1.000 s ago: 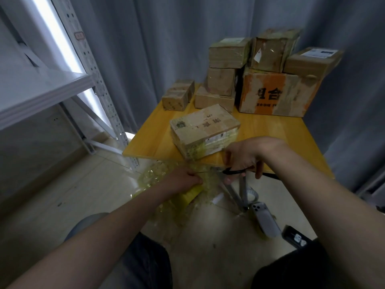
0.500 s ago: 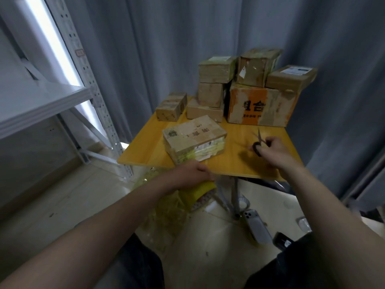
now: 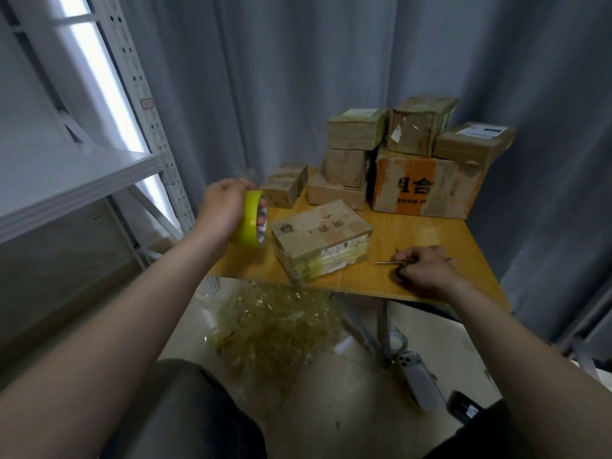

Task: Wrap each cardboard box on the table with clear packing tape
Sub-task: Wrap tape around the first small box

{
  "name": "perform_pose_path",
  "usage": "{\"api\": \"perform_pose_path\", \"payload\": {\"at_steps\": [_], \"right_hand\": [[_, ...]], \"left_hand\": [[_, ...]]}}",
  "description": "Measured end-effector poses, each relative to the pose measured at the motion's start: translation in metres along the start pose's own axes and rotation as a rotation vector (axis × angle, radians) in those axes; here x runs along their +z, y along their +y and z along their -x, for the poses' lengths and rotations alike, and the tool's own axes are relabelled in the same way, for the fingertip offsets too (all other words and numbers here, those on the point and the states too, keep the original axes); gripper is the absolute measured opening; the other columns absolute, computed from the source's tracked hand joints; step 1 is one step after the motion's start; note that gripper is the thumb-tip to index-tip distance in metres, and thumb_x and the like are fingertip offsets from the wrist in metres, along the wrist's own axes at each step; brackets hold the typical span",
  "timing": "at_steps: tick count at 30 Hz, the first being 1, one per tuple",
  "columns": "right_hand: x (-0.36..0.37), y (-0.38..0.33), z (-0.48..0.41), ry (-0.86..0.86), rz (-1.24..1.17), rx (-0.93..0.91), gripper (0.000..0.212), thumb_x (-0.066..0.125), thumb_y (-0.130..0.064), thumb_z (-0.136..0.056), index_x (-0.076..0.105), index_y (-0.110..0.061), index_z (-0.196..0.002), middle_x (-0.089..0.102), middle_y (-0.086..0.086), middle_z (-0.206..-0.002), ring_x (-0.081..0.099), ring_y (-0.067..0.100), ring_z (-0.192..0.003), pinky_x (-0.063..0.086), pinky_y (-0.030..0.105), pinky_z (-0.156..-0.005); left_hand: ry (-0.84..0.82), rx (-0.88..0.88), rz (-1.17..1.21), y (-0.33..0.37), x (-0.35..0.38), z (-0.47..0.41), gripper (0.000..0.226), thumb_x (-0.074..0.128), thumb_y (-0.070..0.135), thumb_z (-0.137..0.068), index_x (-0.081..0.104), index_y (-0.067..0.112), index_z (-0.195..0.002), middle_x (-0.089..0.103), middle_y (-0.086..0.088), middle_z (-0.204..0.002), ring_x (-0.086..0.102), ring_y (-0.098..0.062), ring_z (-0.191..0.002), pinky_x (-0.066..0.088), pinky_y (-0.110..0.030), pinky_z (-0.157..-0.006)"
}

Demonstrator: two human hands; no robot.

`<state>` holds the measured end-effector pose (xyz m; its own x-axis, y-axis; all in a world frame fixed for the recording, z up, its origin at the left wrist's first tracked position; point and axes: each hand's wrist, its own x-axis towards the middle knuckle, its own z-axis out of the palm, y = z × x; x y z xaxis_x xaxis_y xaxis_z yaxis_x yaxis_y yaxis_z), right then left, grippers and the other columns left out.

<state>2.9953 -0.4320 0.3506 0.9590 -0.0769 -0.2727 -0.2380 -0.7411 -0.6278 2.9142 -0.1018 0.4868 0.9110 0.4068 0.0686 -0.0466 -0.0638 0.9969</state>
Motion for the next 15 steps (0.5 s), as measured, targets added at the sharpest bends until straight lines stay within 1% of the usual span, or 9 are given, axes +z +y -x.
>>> {"api": "perform_pose_path", "payload": {"at_steps": [2, 5, 6, 7, 8, 9, 11, 13, 15], "right_hand": [[0.005, -0.001, -0.007, -0.043, 0.094, -0.027, 0.044, 0.061, -0.051, -0.057, 0.069, -0.041, -0.099, 0.044, -0.001, -0.14, 0.038, 0.031, -0.134, 0.03, 0.047, -0.118], [0.003, -0.017, 0.003, -0.116, 0.174, -0.038, 0.064, 0.055, -0.067, -0.067, 0.061, -0.041, -0.125, 0.032, 0.001, -0.152, 0.024, 0.033, -0.146, 0.023, 0.049, -0.12], [0.004, -0.019, 0.002, -0.137, 0.176, -0.027, 0.071, 0.053, -0.071, -0.071, 0.056, -0.041, -0.134, 0.027, 0.002, -0.156, 0.02, 0.035, -0.149, 0.021, 0.05, -0.121], [0.004, -0.022, 0.003, -0.141, 0.172, -0.029, 0.073, 0.053, -0.072, -0.073, 0.054, -0.04, -0.139, 0.023, 0.002, -0.16, 0.016, 0.036, -0.151, 0.019, 0.05, -0.121], [0.005, -0.023, 0.001, -0.127, 0.143, -0.033, 0.072, 0.051, -0.071, -0.074, 0.055, -0.04, -0.139, 0.019, 0.002, -0.164, 0.012, 0.037, -0.153, 0.016, 0.052, -0.122], [0.006, -0.024, 0.001, -0.077, 0.108, -0.047, 0.068, 0.051, -0.069, -0.076, 0.057, -0.039, -0.137, 0.016, 0.001, -0.167, 0.008, 0.037, -0.154, 0.013, 0.054, -0.123], [0.008, -0.03, 0.005, 0.096, 0.024, -0.154, 0.053, 0.056, -0.064, -0.09, 0.059, -0.038, -0.137, 0.013, -0.003, -0.17, 0.002, 0.035, -0.156, 0.008, 0.056, -0.125], [0.008, -0.04, 0.011, 0.266, -0.01, -0.394, 0.047, 0.059, -0.06, -0.096, 0.058, -0.039, -0.139, 0.02, -0.008, -0.168, 0.006, 0.026, -0.156, 0.012, 0.058, -0.125], [0.006, -0.06, 0.015, 0.248, -0.033, -0.67, 0.049, 0.06, -0.059, -0.095, 0.059, -0.04, -0.14, 0.029, -0.014, -0.165, 0.014, 0.016, -0.154, 0.017, 0.057, -0.125]], "left_hand": [[0.052, -0.071, -0.006, -0.012, -0.004, -0.018, 0.017, 0.049, 0.021, -0.105, 0.059, 0.011, -0.095, 0.072, -0.01, -0.077, 0.065, -0.026, -0.052, 0.057, -0.038, -0.061], [0.121, -0.07, -0.143, -0.036, 0.001, -0.038, 0.015, 0.056, 0.017, -0.1, 0.062, 0.004, -0.104, 0.072, -0.016, -0.091, 0.067, -0.021, -0.052, 0.054, -0.037, -0.067], [0.126, -0.078, -0.193, -0.044, 0.004, -0.042, 0.023, 0.061, 0.02, -0.098, 0.061, 0.002, -0.112, 0.07, -0.021, -0.102, 0.07, -0.022, -0.062, 0.052, -0.035, -0.072], [0.118, -0.102, -0.256, -0.051, 0.007, -0.045, 0.043, 0.067, 0.029, -0.096, 0.055, 0.0, -0.125, 0.066, -0.022, -0.121, 0.072, -0.026, -0.084, 0.049, -0.034, -0.081], [0.098, -0.123, -0.324, -0.057, 0.01, -0.049, 0.07, 0.073, 0.041, -0.09, 0.044, -0.001, -0.138, 0.057, -0.019, -0.137, 0.066, -0.031, -0.11, 0.047, -0.035, -0.092], [0.068, -0.135, -0.384, -0.065, 0.012, -0.053, 0.094, 0.078, 0.054, -0.08, 0.036, 0.0, -0.145, 0.05, -0.017, -0.146, 0.056, -0.034, -0.126, 0.045, -0.039, -0.102], [0.0, -0.148, -0.445, -0.078, 0.02, -0.062, 0.114, 0.085, 0.062, -0.064, 0.033, 0.003, -0.146, 0.049, -0.016, -0.148, 0.051, -0.036, -0.132, 0.044, -0.044, -0.106], [-0.03, -0.131, -0.474, -0.084, 0.029, -0.066, 0.102, 0.088, 0.046, -0.074, 0.033, 0.002, -0.148, 0.045, -0.016, -0.151, 0.048, -0.035, -0.134, 0.042, -0.039, -0.101], [-0.032, -0.117, -0.498, -0.089, 0.038, -0.073, 0.088, 0.086, 0.037, -0.082, 0.036, 0.004, -0.147, 0.045, -0.014, -0.15, 0.046, -0.033, -0.136, 0.04, -0.037, -0.098]]}}
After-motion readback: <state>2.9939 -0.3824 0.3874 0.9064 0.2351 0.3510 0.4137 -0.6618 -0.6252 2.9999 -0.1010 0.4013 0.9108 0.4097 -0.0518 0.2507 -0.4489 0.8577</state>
